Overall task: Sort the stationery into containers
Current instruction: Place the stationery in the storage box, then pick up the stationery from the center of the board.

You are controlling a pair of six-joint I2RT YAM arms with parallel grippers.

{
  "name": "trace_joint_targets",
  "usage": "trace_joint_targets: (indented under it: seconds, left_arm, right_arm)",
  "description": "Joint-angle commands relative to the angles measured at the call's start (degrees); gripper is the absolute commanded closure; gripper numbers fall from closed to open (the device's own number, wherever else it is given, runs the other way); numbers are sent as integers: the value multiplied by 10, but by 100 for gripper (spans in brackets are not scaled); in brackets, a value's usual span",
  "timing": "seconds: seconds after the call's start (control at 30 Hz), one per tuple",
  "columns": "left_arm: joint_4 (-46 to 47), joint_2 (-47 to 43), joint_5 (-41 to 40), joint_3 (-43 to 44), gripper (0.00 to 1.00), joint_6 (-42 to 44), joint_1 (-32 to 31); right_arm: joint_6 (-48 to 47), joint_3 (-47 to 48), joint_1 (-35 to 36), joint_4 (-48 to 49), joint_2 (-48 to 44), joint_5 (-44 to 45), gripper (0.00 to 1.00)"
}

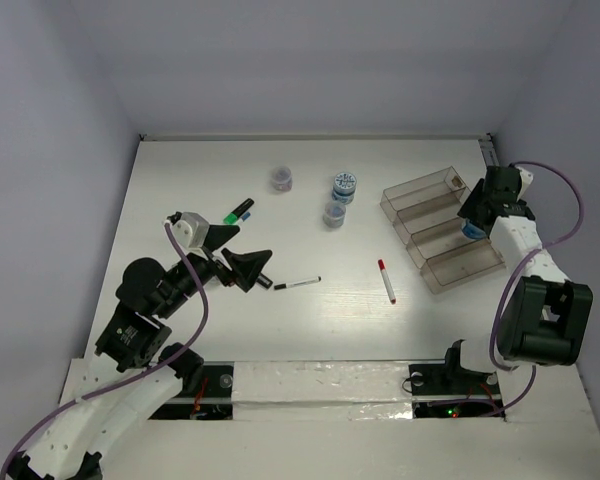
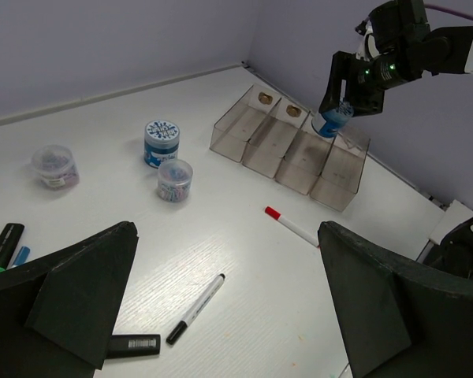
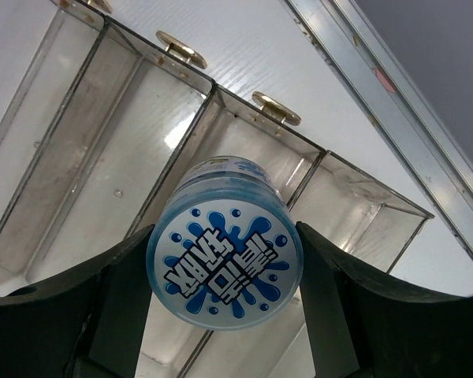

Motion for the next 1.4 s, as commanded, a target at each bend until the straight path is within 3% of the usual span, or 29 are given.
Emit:
trace_joint_targets:
  seconds: [0.0, 0.47, 0.57, 0.6, 0.7, 0.87, 1.03, 1.13, 1.37]
  left_arm:
    - [16, 1, -4, 10, 1, 8, -4]
    - [15, 7, -7, 10, 1, 8, -4]
    - [14, 7, -8, 10, 1, 8, -4]
    - [14, 7, -9, 10, 1, 8, -4]
    - [14, 7, -9, 10, 1, 8, -4]
    - [14, 8, -10, 10, 1, 8, -4]
    - [15, 13, -10, 10, 1, 7, 1]
    - [14, 16, -13, 10, 1, 6, 1]
    - [14, 27, -11, 10, 1, 7, 11]
  right_arm:
    - [5, 41, -1, 50, -6, 1, 66]
    - [8, 33, -1, 69, 38, 30, 63]
    - [7, 37, -1, 69, 42, 30, 38]
    - [7, 39, -1, 69, 41, 26, 15]
    - [6, 49, -1, 64, 33, 15, 0]
    - [-1, 67, 4, 64, 6, -31, 0]
    - [-28, 78, 136, 110, 0, -89, 0]
    - [-28, 118, 209, 118, 54, -112, 0]
    - [-44, 230, 304, 140, 200, -116, 0]
